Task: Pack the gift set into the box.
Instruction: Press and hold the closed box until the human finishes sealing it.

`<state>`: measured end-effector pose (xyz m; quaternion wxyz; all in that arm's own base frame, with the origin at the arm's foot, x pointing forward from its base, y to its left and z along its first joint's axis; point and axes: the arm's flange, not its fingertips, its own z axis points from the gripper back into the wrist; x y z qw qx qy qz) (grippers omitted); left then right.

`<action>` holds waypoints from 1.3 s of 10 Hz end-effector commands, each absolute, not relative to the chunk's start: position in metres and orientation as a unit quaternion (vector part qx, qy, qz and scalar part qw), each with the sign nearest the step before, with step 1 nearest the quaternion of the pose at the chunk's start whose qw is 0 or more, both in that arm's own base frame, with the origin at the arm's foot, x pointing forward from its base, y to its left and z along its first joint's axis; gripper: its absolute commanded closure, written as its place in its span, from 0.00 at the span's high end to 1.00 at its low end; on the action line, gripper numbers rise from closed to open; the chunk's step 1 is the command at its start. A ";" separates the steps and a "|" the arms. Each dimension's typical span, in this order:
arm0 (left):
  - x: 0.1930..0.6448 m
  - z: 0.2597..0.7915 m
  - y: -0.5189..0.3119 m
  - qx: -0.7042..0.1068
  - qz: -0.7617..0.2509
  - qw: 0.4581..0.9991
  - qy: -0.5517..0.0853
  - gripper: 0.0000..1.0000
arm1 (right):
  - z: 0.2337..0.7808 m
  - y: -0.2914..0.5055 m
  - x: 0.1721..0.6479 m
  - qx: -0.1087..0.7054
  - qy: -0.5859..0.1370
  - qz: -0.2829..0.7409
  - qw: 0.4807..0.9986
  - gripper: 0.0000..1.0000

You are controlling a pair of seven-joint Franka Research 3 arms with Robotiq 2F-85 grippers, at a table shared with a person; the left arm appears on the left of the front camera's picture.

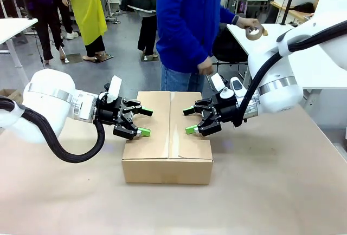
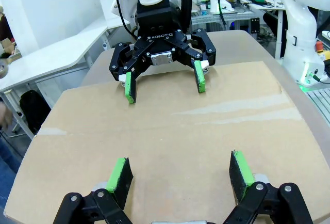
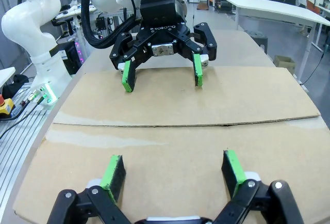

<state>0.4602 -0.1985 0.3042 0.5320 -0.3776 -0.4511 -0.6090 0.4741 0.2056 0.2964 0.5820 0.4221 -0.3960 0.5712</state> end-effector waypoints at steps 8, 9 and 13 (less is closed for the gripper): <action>0.459 0.302 -0.198 -0.375 -0.607 0.536 -0.451 0.98 | 0.293 0.205 0.473 0.416 -0.401 0.577 0.577 1.00; 0.459 0.302 -0.198 -0.375 -0.607 0.536 -0.451 0.98 | 0.293 0.205 0.473 0.416 -0.401 0.577 0.577 1.00; 0.459 0.302 -0.198 -0.375 -0.607 0.536 -0.451 0.98 | 0.293 0.205 0.473 0.416 -0.401 0.577 0.577 1.00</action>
